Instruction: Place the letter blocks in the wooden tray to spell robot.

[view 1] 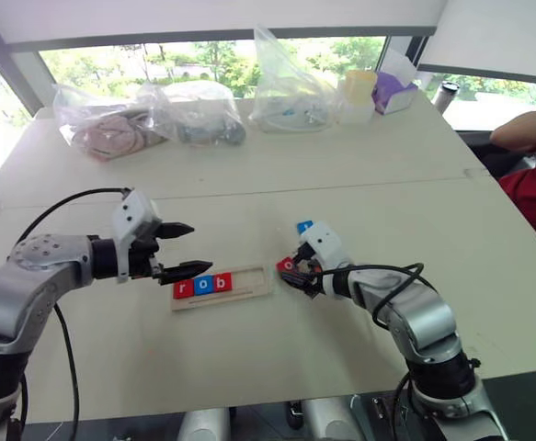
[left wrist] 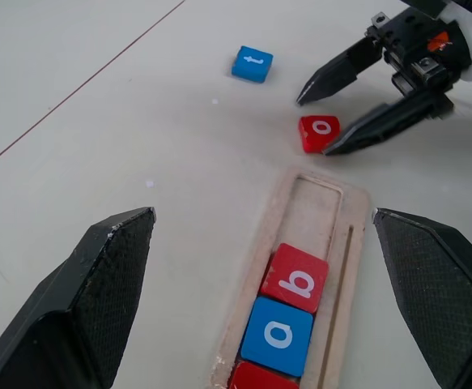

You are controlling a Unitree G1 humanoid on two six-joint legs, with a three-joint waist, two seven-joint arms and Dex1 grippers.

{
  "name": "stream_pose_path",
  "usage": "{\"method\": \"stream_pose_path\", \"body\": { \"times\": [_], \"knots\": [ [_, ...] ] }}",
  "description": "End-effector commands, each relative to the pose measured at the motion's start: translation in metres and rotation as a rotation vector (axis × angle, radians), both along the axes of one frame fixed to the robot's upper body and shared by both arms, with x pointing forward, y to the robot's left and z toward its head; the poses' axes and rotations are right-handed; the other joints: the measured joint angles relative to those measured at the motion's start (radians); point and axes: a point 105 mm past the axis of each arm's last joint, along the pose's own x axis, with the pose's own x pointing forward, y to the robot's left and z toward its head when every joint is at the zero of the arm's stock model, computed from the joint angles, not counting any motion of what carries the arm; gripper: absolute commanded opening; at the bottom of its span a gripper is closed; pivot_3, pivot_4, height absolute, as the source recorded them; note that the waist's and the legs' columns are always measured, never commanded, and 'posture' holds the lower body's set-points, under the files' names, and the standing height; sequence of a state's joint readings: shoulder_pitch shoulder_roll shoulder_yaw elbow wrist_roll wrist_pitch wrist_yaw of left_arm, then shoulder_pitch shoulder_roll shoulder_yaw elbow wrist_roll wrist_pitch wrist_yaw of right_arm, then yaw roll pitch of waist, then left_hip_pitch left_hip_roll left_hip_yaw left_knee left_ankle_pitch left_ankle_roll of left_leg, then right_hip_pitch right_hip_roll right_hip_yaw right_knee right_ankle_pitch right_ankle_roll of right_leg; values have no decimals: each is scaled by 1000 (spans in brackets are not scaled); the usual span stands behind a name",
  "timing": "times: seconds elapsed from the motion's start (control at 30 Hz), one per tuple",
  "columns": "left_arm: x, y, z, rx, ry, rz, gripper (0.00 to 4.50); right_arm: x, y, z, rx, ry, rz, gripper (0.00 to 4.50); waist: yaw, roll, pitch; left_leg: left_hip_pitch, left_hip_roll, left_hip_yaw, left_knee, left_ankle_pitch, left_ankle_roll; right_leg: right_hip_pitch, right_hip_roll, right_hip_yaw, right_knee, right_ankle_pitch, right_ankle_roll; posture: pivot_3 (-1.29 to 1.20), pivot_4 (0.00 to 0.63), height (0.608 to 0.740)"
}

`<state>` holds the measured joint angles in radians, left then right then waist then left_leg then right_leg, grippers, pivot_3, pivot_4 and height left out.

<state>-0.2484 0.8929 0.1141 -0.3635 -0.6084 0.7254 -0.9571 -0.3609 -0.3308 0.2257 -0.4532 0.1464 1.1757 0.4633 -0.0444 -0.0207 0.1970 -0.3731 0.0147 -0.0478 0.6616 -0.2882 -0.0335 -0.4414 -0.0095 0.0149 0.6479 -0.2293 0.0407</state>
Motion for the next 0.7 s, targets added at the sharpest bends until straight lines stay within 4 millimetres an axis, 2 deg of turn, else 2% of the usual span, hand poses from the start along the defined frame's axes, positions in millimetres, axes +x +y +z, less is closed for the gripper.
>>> {"method": "stream_pose_path", "body": {
  "times": [0.03, 0.07, 0.17, 0.27, 0.37, 0.57, 0.7],
  "knots": [
    [3, 2, 7, 10, -40, 2, 4500, 0, 6, 4, 14, -14, 15, 1439, -1, 0, 0, 0, 0, 0, 0, 0, 0, 0, 0, 0, 0, 0, 0, 0, 150, 740],
    [3, 1, 6, 9, -40, 1, 4500, 2, 6, 6, 16, -20, 8, 1157, -1, 0, 0, 0, 0, 0, 0, 0, 0, 0, 0, 0, 0, 0, 0, 0, 150, 740],
    [3, -3, 4, 5, -38, -6, 4500, 7, -5, 13, 17, -56, -82, 1160, 0, 0, 0, 0, 0, 0, 0, 0, 0, 0, 0, 0, 0, 0, 1, 0, 150, 740],
    [3, -3, 2, 6, -39, -9, 4500, 10, -34, 21, 16, -86, -257, 1160, 4, 0, 0, 0, 0, 0, 0, 0, 0, 0, 0, 0, 0, 1, 2, 0, 150, 740],
    [5, -2, 1, 9, -37, -12, 4500, 3, -63, 27, -9, -114, -422, 1160, 8, 0, 0, -1, -1, -1, 0, 0, 0, 0, -1, 0, 0, 1, 3, 0, 150, 740],
    [13, -9, -4, 12, -45, -44, 4500, -8, -83, 16, 19, -50, -647, 1160, -1, 0, 0, 0, 0, -1, 0, 0, 0, 0, 0, 0, 0, 0, 1, 0, 150, 740],
    [15, -14, -6, 12, -48, -70, 4500, -11, -77, 2, 72, 50, -722, 1160, 0, 0, 0, 0, 0, -1, 0, 0, 0, 0, 0, 0, 1, 1, 1, 0, 150, 740]
  ]
}}
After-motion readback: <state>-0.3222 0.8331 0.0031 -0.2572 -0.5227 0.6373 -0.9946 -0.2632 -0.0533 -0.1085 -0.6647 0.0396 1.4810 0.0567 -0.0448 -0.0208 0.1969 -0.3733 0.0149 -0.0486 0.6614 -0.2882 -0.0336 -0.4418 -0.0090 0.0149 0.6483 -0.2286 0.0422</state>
